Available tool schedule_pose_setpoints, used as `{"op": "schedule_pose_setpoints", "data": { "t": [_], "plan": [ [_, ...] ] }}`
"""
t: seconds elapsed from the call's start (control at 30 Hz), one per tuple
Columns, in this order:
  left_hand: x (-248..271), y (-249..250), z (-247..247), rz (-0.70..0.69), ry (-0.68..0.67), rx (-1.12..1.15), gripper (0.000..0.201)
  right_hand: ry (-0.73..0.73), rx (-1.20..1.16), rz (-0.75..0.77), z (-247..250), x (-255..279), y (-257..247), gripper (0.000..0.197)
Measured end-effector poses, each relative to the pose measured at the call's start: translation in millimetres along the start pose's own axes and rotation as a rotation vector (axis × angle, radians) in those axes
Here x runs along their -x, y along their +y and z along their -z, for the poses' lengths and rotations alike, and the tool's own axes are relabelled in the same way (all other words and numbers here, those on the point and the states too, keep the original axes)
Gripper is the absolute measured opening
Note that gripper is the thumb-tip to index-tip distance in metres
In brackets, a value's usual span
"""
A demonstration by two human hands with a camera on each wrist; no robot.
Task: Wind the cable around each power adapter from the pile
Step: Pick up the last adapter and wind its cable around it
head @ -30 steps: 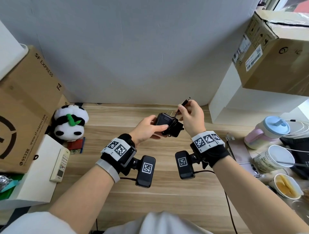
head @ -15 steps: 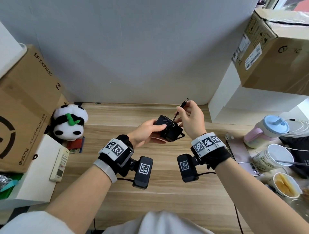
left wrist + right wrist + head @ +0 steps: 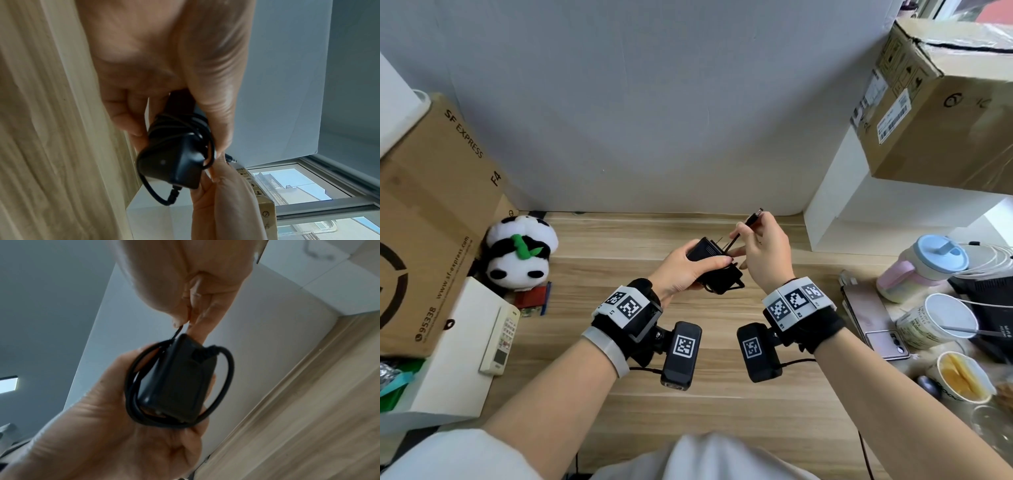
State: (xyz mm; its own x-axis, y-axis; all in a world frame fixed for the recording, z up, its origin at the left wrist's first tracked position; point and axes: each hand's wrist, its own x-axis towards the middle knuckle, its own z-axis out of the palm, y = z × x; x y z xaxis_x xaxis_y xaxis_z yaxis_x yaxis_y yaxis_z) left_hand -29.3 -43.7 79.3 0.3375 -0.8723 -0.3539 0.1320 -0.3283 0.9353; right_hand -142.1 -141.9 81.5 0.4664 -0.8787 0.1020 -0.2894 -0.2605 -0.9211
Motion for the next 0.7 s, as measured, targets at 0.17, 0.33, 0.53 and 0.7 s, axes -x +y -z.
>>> {"op": "schedule_pose_setpoints", "data": {
  "t": [0.17,0.33,0.53,0.7],
  "plan": [
    [2,4,-2,0.031,-0.055,0.034,0.021,0.108,-0.004,-0.017,0,-6,0,0.012],
    [4,6,-8,0.072,-0.111,0.048,0.048,0.077,0.004,0.055,6,-3,3,0.013],
    [2,4,-8,0.037,-0.148,-0.005,0.034,0.089,-0.030,-0.083,11,-1,10,0.015],
    [-3,1,-8,-0.013,-0.201,-0.010,0.017,-0.088,-0.332,-0.386,22,1,20,0.013]
  ]
}}
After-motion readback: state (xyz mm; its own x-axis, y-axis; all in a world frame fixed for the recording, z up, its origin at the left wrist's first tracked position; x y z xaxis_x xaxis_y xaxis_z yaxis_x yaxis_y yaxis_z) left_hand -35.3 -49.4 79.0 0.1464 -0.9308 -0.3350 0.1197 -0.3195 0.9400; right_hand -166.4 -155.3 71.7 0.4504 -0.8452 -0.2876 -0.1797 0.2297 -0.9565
